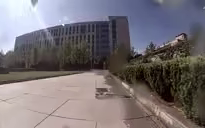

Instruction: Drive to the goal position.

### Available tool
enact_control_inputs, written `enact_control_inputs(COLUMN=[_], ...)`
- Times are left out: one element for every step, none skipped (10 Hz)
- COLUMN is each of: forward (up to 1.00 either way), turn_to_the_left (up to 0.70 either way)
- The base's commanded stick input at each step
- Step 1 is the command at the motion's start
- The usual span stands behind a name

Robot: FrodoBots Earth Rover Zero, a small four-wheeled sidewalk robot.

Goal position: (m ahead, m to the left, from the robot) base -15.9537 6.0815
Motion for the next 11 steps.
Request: enact_control_inputs(forward=[0.06,0.06,0.06,0.06,0.06,0.06,0.06,0.06,0.06,0.06,0.06], turn_to_the_left=[0.0,0.0,0.0,0.0,0.0,0.0,0.0,0.0,0.0,0.0,0.0])
